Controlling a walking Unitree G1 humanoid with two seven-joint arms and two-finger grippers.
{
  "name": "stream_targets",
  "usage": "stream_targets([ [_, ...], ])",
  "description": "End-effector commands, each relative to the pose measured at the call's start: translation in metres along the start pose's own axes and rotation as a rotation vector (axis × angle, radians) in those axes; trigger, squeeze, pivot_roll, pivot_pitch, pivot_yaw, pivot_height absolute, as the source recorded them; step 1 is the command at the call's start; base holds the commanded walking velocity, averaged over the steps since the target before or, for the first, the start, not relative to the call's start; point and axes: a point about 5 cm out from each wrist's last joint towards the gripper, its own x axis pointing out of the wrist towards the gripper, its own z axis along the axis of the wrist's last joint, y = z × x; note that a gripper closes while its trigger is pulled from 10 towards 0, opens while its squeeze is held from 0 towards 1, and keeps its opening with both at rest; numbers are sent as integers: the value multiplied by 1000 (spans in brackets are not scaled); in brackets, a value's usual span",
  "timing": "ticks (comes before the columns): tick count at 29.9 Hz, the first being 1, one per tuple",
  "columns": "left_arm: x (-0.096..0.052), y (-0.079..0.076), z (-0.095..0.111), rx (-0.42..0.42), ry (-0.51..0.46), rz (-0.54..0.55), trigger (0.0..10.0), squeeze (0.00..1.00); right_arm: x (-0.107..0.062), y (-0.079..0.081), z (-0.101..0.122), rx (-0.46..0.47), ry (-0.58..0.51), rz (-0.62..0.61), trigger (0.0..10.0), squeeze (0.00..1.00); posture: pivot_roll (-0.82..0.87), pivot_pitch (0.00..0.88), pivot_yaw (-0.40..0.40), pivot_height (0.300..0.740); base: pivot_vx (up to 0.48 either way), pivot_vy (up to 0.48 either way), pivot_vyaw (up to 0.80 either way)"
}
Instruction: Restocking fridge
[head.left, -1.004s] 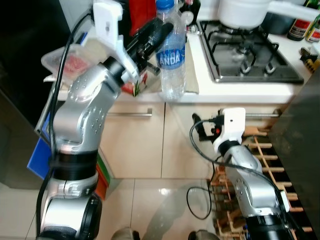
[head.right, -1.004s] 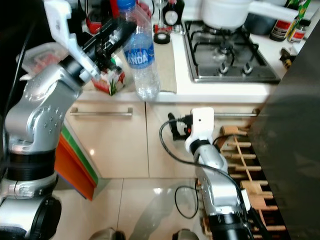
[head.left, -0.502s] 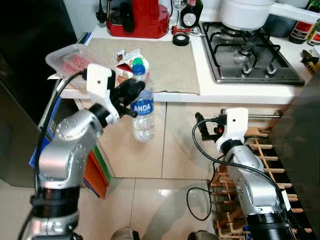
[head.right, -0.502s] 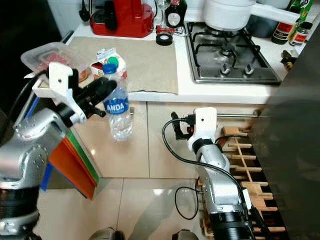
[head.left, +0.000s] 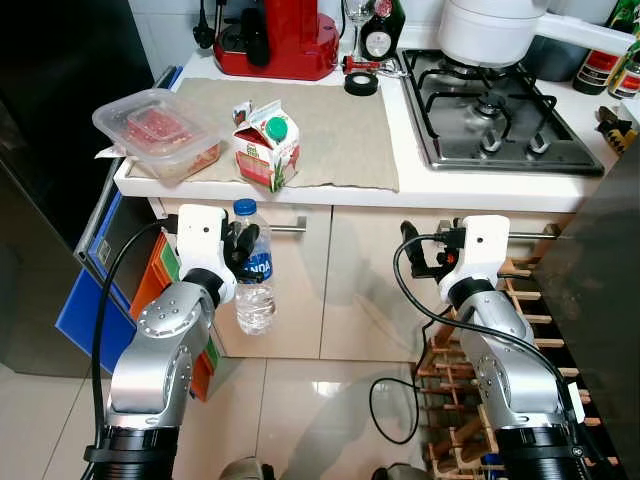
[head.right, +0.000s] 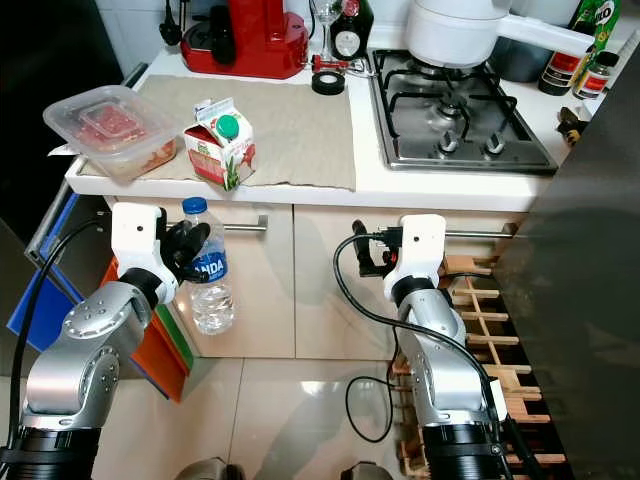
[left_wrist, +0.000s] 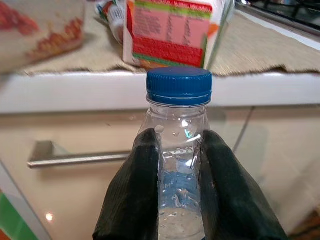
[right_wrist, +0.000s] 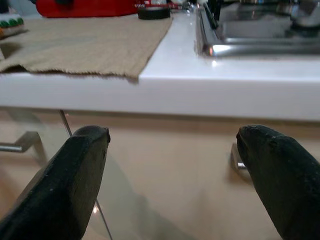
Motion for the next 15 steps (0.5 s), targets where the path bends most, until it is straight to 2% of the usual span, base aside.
stream_targets([
  [1,0,2,2,21,-19,23,0,0,0,-2,-1,5,-2,-15,10000,55,-3,0,9,730,0,0,0],
  [2,-1,2,1,19,-18,31,549,0,0,-2,-2,3,-3,-13,10000,59,0,0,8,730,0,0,0],
  [3,-1,2,1,19,-18,31,549,0,0,-2,-2,3,-3,-13,10000,59,0,0,8,730,0,0,0],
  [4,-2,3,0,38,-18,50,10000,0,1,-1,-2,-2,-6,-10,10000,59,3,0,7,730,0,0,0],
  [7,-3,3,3,83,-49,75,10000,0,0,-1,-3,-6,-10,-11,10000,59,6,0,5,730,0,0,0],
  [10,-2,1,4,91,-60,80,10000,0,0,-1,-4,-7,-8,-15,10000,59,6,0,4,730,0,0,0],
  [15,3,-5,2,53,-52,59,10000,0,-1,-2,-7,-8,-1,-17,10000,59,-5,0,5,730,0,0,0],
])
